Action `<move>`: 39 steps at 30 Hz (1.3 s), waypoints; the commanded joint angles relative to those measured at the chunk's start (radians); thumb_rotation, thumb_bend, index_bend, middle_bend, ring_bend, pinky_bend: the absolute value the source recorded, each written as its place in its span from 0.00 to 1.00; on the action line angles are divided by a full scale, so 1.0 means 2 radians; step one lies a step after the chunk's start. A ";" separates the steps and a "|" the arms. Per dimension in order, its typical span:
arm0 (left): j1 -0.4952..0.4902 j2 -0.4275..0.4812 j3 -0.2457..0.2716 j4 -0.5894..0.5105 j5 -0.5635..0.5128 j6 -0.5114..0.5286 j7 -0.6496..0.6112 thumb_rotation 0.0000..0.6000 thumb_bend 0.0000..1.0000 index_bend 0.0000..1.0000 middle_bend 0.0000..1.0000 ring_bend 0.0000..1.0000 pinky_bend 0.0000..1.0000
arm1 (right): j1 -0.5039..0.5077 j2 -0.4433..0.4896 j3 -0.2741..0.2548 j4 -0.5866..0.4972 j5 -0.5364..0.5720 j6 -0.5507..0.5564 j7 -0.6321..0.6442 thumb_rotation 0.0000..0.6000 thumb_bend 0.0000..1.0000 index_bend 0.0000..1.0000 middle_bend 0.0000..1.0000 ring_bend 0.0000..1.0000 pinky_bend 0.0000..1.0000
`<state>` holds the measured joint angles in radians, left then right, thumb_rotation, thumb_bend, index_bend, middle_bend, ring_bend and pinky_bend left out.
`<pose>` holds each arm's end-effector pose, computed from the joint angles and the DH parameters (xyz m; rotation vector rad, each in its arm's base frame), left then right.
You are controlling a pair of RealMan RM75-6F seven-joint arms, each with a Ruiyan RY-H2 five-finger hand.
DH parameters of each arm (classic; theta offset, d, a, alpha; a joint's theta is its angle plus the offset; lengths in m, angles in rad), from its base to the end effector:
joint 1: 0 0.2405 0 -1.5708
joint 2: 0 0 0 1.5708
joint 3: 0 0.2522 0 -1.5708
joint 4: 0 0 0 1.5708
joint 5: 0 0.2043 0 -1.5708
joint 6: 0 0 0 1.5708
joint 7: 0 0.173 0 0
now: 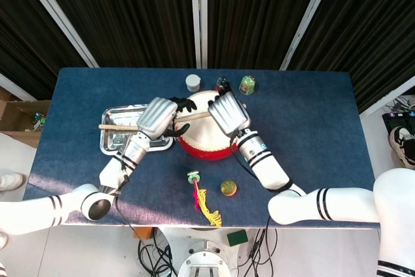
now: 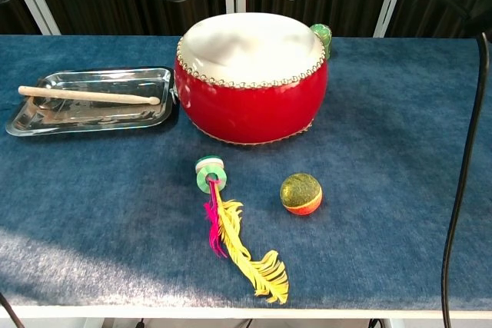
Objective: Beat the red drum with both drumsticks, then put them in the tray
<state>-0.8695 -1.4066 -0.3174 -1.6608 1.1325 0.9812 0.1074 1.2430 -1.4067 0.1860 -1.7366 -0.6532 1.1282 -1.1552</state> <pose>-0.0411 0.3878 0.0417 -1.8217 -1.0277 -1.3474 0.0213 -0.3968 0.0254 1.9469 -0.1511 0.6607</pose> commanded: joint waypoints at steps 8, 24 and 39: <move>-0.003 -0.008 -0.003 0.004 -0.004 -0.003 -0.020 1.00 0.34 0.37 0.42 0.47 0.64 | 0.009 -0.015 0.004 0.007 0.010 0.007 -0.001 1.00 0.78 0.72 0.61 0.36 0.26; 0.000 -0.029 -0.007 0.031 0.000 0.006 -0.062 1.00 0.34 0.50 0.53 0.56 0.69 | 0.016 -0.025 0.004 0.013 0.017 0.011 0.001 1.00 0.76 0.71 0.61 0.36 0.25; 0.004 -0.042 -0.006 0.064 0.023 0.004 -0.115 1.00 0.44 0.57 0.63 0.64 0.73 | 0.008 -0.023 0.007 0.014 0.006 0.008 0.033 1.00 0.65 0.68 0.58 0.36 0.25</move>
<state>-0.8622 -1.4902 -0.3307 -1.5333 1.1767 0.9904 -0.1209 1.2601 -1.4542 0.1991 -1.7087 -0.6386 1.1444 -1.0914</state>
